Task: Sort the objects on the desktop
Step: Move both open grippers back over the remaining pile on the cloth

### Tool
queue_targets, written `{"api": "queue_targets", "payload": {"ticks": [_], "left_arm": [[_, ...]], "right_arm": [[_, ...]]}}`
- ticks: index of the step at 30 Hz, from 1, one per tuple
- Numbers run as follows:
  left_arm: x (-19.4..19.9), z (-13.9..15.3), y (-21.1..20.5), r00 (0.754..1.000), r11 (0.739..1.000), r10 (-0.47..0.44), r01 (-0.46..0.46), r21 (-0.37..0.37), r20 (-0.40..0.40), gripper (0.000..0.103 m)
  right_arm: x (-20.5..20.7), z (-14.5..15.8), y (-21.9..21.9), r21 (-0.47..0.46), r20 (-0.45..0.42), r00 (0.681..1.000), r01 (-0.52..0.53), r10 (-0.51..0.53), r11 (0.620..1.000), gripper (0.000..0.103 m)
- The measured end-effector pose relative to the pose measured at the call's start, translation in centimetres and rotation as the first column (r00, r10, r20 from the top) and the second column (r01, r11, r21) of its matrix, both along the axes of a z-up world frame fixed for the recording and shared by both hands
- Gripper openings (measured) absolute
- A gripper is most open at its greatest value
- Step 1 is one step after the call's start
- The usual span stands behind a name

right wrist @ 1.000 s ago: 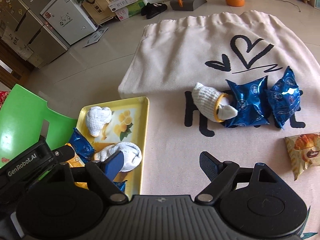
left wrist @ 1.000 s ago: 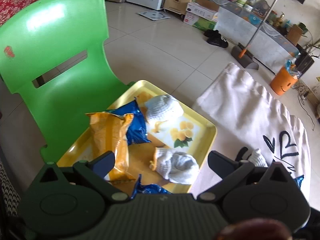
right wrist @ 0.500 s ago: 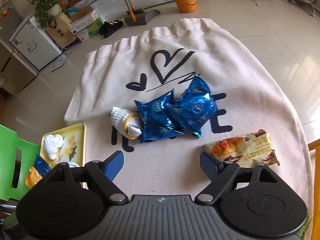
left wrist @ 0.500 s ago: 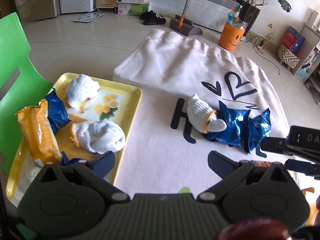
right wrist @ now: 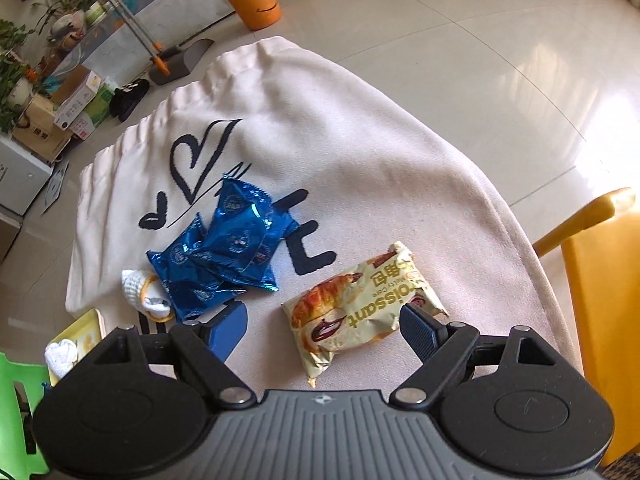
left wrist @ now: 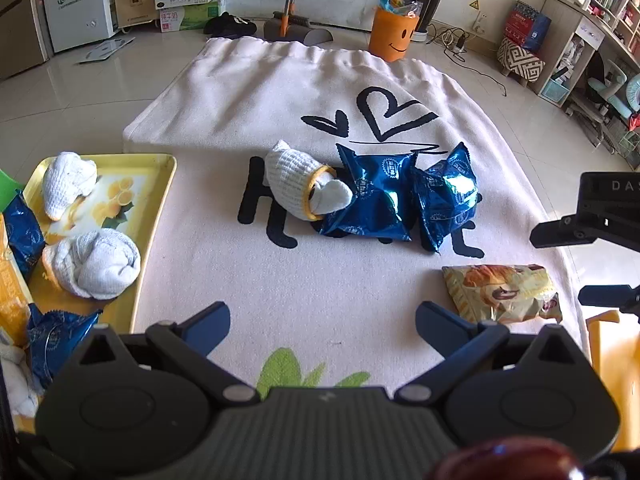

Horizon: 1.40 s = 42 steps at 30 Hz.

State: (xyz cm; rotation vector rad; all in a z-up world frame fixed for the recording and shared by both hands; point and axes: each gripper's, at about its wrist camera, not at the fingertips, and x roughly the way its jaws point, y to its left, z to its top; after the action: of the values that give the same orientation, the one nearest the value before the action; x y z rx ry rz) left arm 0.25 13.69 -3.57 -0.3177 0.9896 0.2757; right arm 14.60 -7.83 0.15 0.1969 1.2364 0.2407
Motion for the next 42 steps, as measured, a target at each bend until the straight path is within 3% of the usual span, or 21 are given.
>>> {"api": "queue_targets", "payload": {"ticks": [9,16,21,30,35,38,42], "left_arm": [[4.6,-0.1,-2.2,0.999,1.000,-0.014,0.013,0.022,0.050,0.102],[7.8,0.2,-4.3,0.990,0.998,-0.032,0.024,0.054,0.140,0.102],[10.1,-0.6,-6.3,0.984,0.990,-0.086,0.068,0.121,0.155,0.102],[14.1,-2.6,-9.1,0.971,0.945,-0.204,0.162,0.283,0.123,0.102],[15.7,-4.1,-10.1,0.965,0.924,-0.251,0.215,0.315,0.078,0.102],[16.4,-5.0,-10.7,0.965,0.902,-0.256,0.220,0.372,0.049,0.102],[16.1,-5.3,-11.3,0.955,0.894,-0.294,0.263,0.362,0.031,0.101]], "right_arm": [[1.8,-2.7,-4.3,0.088,-0.169,0.967,0.209,-0.192,0.974,0.085],[2.6,-2.5,-6.1,0.093,-0.134,0.953,0.284,-0.271,0.954,0.085],[3.1,-3.0,-7.4,0.109,-0.142,0.937,0.335,-0.319,0.936,0.085],[3.8,-3.1,-8.7,0.143,-0.150,0.921,0.379,-0.359,0.914,0.085],[4.0,-3.2,-9.1,0.160,-0.166,0.914,0.396,-0.371,0.904,0.085],[4.1,-3.1,-9.1,0.168,-0.159,0.915,0.395,-0.370,0.903,0.085],[4.3,-3.3,-9.1,0.165,-0.165,0.912,0.402,-0.376,0.901,0.085]]}}
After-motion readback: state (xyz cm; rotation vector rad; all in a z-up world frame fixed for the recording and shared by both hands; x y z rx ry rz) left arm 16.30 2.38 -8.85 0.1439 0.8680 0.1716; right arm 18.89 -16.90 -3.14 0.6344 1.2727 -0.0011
